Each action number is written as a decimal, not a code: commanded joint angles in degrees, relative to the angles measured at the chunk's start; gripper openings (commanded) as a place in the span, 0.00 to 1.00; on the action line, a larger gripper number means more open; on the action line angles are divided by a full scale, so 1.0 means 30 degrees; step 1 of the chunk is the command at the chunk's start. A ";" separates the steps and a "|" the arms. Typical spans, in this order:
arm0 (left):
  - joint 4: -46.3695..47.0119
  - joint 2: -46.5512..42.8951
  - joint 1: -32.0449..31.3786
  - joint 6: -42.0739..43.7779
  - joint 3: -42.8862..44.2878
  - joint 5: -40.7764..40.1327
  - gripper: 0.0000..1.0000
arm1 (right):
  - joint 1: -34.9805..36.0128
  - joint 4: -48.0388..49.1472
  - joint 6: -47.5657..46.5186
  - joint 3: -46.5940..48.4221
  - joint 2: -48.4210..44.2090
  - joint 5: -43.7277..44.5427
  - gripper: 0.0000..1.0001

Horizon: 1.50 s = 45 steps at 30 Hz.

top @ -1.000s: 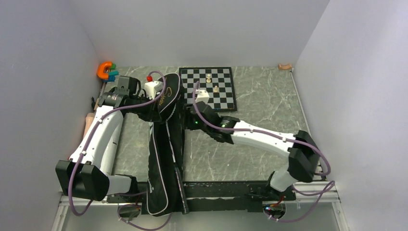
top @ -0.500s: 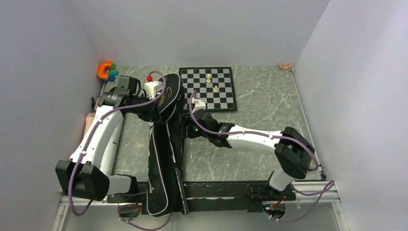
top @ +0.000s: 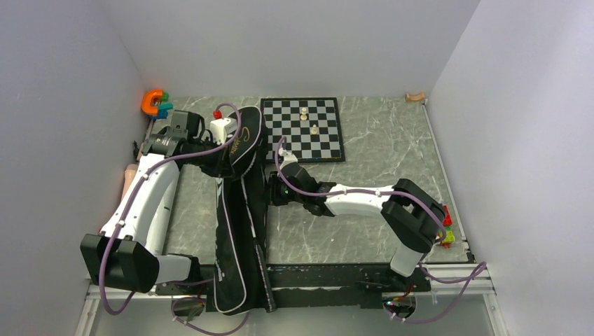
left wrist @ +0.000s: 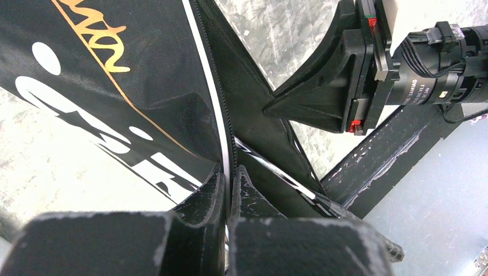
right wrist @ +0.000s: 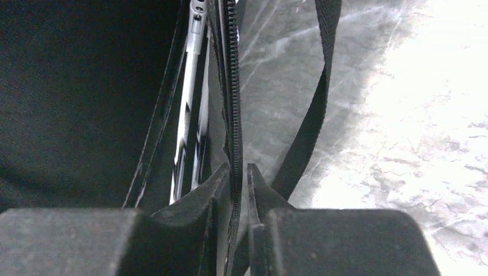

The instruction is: Pack up the badminton gear

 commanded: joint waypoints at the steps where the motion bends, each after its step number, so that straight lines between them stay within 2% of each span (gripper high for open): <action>1: 0.0339 -0.1023 -0.0064 0.0311 0.1010 0.0872 0.00 | -0.0240 0.1919 0.0530 -0.0173 -0.0233 -0.0869 0.12; 4: 0.0353 -0.0985 -0.0049 0.0372 0.0857 0.0955 0.00 | -0.0341 0.1864 0.0644 -0.0207 -0.0718 -0.1014 0.00; 8: 0.0266 -0.0654 -0.0075 0.0504 0.0682 0.1664 0.00 | -0.0447 0.1491 0.0983 0.0205 -0.1432 -0.1604 0.00; 11: -0.0073 -0.0303 -0.0324 0.0759 0.0565 0.2422 0.06 | -0.0447 0.1414 0.1188 0.0717 -0.1856 -0.2198 0.00; 13: -0.0347 -0.0198 -0.0799 0.1165 0.0460 0.3043 0.19 | -0.0451 0.1473 0.1368 0.0999 -0.2119 -0.2570 0.00; 15: -0.0314 -0.0470 -0.1436 0.1623 0.0048 0.3391 0.42 | -0.0453 0.1645 0.1650 0.1197 -0.2271 -0.2854 0.00; 17: -0.0071 -0.0967 -0.2030 0.2154 -0.0601 0.3677 0.58 | -0.0448 0.1622 0.2000 0.1471 -0.2359 -0.3106 0.00; 18: 0.0037 -0.1199 -0.2234 0.2363 -0.0938 0.3770 0.65 | -0.0425 0.1694 0.2130 0.1551 -0.2422 -0.3159 0.00; 20: 0.0310 -0.1532 -0.2521 0.2625 -0.1574 0.3729 0.70 | -0.0448 0.1659 0.2382 0.1726 -0.2536 -0.3181 0.00; 28: 0.1200 -0.1893 -0.2721 0.2525 -0.3218 0.3704 0.75 | -0.0442 0.1573 0.2694 0.2440 -0.2954 -0.3205 0.00; 40: 0.1160 -0.2452 -0.5091 0.1435 -0.1607 0.3003 0.80 | -0.0380 0.0891 0.3136 0.4725 -0.3035 -0.3669 0.00; 45: 0.1587 -0.2395 -0.5491 0.0883 -0.2184 0.1927 0.86 | 0.0005 0.0404 0.3623 0.5380 -0.2518 -0.3577 0.00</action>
